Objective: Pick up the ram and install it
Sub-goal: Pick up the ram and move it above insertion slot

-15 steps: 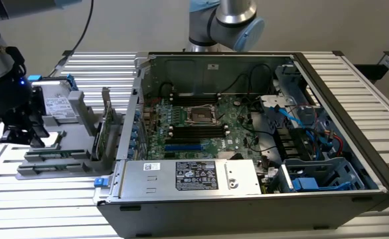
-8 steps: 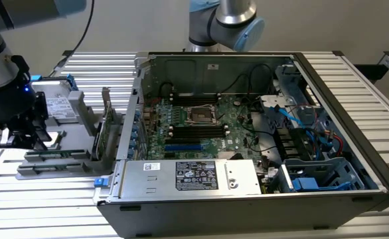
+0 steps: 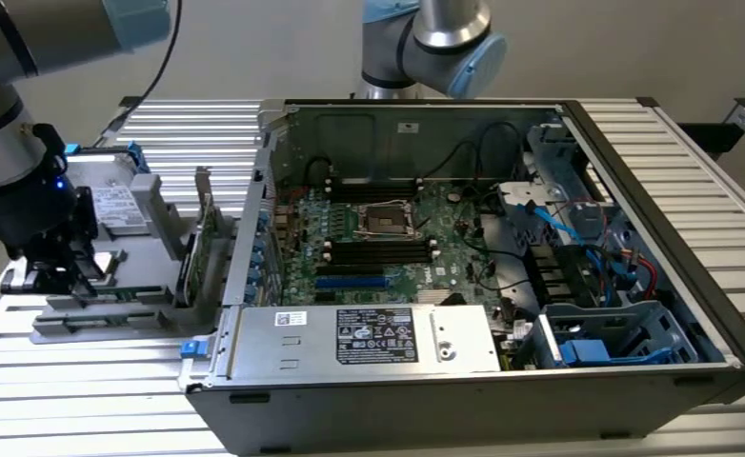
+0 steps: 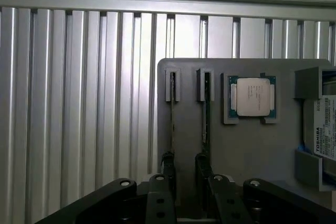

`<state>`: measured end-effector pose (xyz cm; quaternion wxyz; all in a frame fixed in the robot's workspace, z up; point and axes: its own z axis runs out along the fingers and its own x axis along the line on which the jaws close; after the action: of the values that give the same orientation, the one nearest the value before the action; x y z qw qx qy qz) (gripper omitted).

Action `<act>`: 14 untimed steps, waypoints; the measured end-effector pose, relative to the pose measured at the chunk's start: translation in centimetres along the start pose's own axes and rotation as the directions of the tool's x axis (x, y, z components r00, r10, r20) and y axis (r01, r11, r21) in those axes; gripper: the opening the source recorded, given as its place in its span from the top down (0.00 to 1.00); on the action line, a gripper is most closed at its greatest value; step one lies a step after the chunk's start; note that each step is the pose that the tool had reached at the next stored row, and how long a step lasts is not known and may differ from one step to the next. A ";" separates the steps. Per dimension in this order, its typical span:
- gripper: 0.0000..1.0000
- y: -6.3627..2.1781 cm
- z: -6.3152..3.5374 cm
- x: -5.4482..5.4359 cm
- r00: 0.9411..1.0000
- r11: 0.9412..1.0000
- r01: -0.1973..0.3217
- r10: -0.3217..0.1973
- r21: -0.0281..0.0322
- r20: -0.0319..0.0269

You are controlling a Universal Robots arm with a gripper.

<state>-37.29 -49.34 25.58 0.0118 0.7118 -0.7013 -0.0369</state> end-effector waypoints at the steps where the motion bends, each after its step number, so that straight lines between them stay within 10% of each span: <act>1: 0.69 -0.01 0.18 0.0 1.000 1.000 0.001 -0.001 0.000 0.000; 14: 0.69 -0.17 2.53 0.4 1.000 1.000 0.016 -0.016 -0.001 -0.001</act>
<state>-37.29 -49.60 23.03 0.0121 0.7173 -0.6957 -0.0368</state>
